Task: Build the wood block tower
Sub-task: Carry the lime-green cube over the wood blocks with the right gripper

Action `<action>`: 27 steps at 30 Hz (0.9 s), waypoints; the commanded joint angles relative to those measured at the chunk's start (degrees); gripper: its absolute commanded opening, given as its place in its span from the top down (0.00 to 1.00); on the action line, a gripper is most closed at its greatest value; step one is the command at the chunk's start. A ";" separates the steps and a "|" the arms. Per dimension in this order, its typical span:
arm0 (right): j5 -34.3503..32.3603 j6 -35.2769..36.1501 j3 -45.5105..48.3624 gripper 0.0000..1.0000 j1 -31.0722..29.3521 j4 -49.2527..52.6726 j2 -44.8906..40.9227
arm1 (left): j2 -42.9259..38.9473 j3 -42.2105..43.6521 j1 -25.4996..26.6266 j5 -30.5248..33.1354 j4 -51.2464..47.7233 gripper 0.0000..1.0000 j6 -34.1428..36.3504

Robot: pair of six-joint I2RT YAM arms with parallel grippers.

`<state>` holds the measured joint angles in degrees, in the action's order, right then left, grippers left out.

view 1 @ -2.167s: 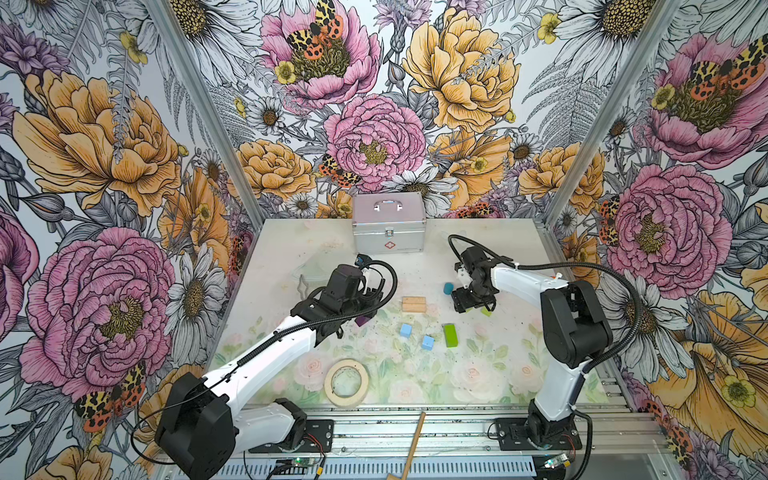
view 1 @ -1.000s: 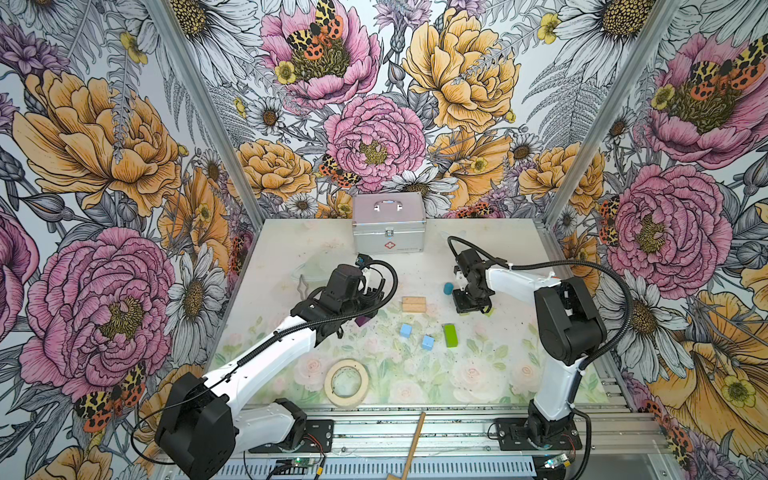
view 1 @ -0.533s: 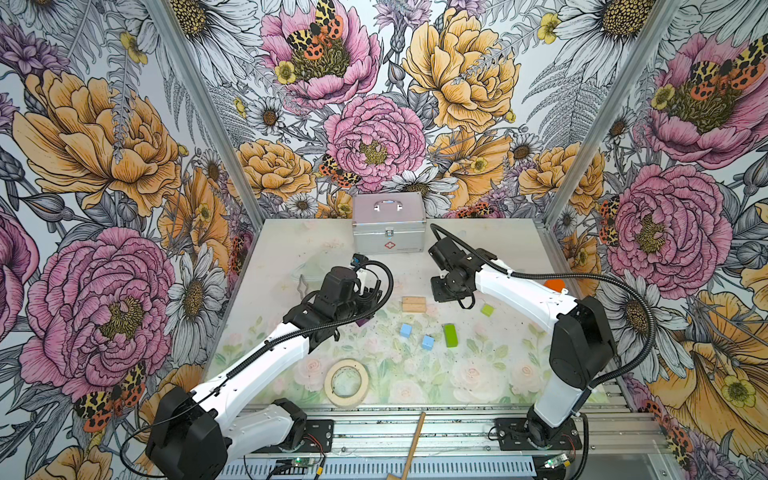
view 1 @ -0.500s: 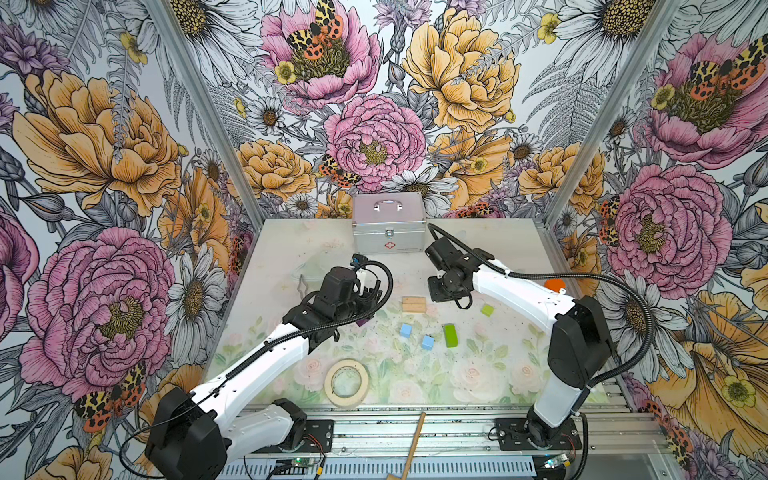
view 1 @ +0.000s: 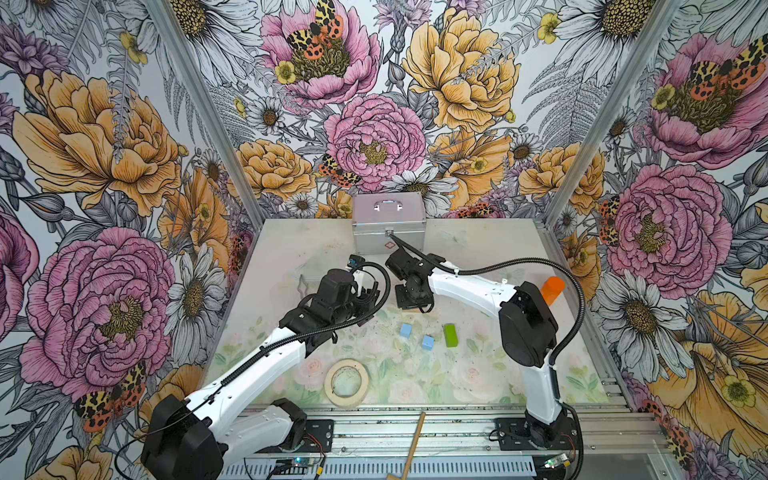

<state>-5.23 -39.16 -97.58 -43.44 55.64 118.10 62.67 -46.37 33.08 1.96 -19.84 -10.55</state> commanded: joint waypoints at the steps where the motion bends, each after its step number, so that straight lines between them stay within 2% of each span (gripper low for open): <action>1: -3.01 -2.47 -1.85 1.00 -0.07 0.31 0.93 | -0.67 0.69 -0.43 0.86 1.59 0.49 -0.62; 27: -0.39 -2.35 -5.26 1.00 1.16 -1.44 7.05 | -0.36 0.58 -0.21 0.57 1.59 0.49 -0.62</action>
<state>-5.82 -41.12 -101.54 -42.68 54.81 123.98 62.67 -46.37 33.08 1.96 -19.84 -10.55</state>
